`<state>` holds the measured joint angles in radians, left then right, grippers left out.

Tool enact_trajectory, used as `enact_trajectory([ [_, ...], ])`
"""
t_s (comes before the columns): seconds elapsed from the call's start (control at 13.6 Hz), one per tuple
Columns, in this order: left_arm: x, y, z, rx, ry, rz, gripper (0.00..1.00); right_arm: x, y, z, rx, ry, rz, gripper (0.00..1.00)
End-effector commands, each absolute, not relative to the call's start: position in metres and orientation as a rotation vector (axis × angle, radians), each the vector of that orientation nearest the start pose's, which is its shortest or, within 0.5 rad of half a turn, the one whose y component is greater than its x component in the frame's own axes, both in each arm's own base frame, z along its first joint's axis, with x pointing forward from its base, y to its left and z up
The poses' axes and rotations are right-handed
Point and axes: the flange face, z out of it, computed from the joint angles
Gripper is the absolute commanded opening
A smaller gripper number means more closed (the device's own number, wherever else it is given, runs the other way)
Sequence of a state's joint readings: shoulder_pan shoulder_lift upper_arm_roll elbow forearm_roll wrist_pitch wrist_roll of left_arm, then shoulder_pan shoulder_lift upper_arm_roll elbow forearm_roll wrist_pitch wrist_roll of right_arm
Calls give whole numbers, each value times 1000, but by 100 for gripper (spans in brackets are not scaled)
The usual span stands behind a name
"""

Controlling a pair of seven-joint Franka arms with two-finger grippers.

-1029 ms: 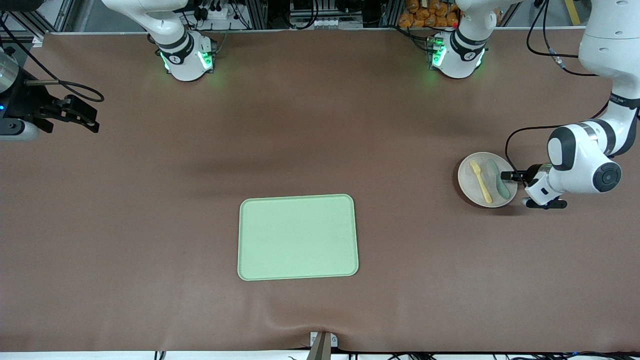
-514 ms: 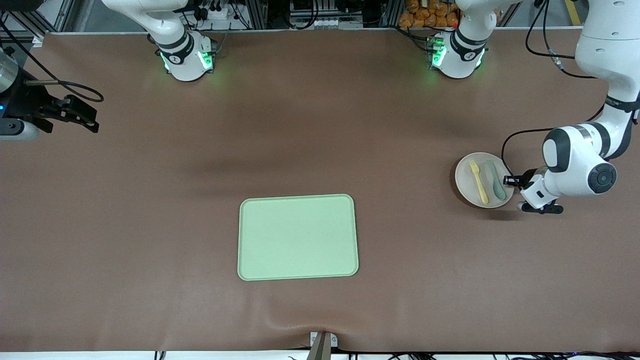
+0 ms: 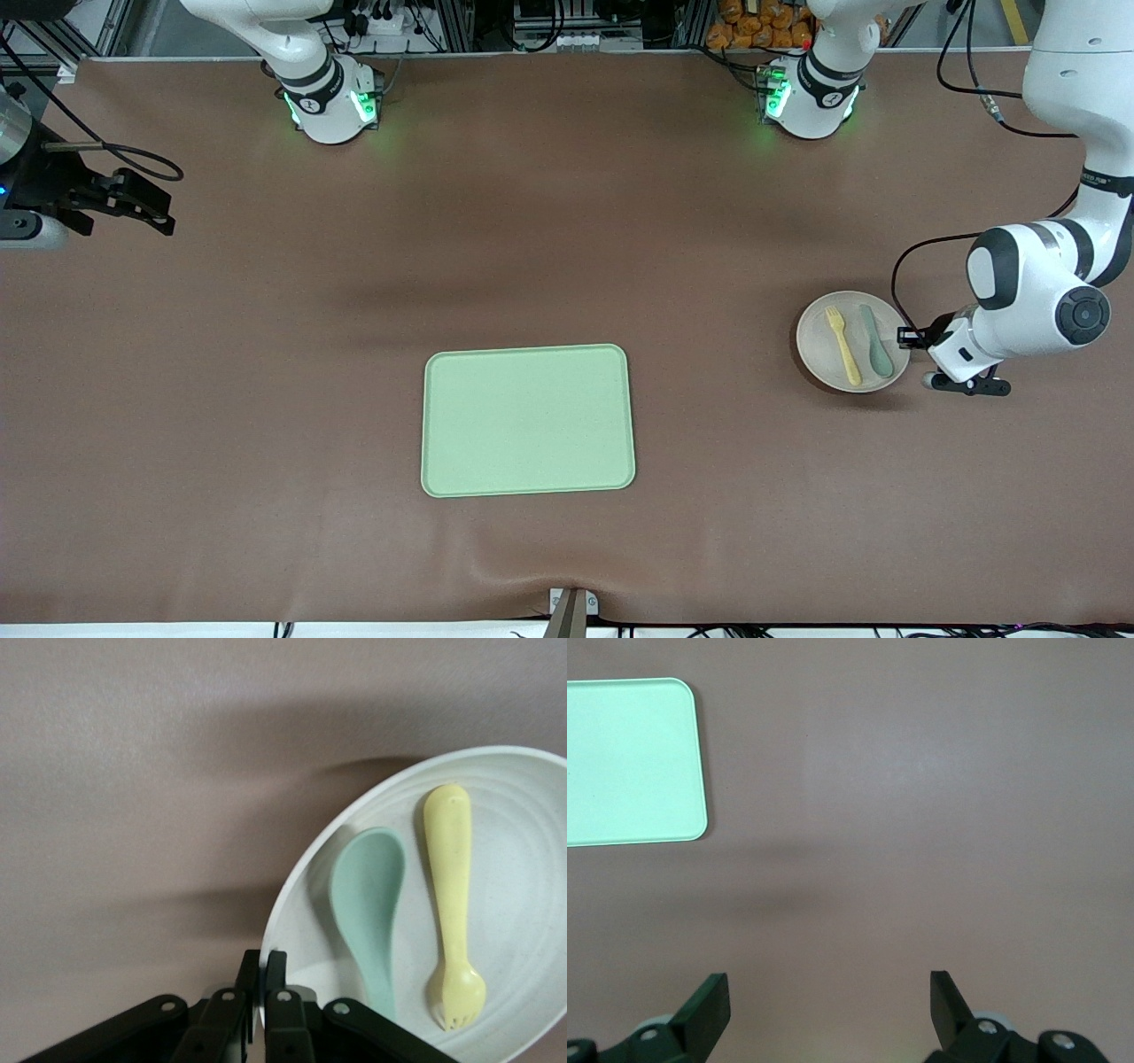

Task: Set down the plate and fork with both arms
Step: 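Carry the plate with the left gripper onto the green placemat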

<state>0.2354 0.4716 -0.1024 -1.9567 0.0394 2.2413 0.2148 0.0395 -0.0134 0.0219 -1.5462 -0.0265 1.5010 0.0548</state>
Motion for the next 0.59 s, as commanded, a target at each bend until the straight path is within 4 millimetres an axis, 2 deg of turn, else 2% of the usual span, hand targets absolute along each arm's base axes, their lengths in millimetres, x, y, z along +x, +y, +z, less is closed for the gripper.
enact_trajectory([
  [0.0, 605, 69, 240, -3217, 167, 240, 0, 545, 29, 641, -3163, 12, 47, 100],
  [0.15, 625, 40, 267, -3266, 175, 211, 0, 545, 29, 641, -3163, 12, 39, 100],
  [0.37, 651, -30, 306, -3337, 142, 137, 0, 545, 29, 641, -3163, 12, 42, 100],
  [0.51, 658, -83, 315, -3381, 208, 124, 0, 545, 30, 641, -3140, 14, 46, 100],
])
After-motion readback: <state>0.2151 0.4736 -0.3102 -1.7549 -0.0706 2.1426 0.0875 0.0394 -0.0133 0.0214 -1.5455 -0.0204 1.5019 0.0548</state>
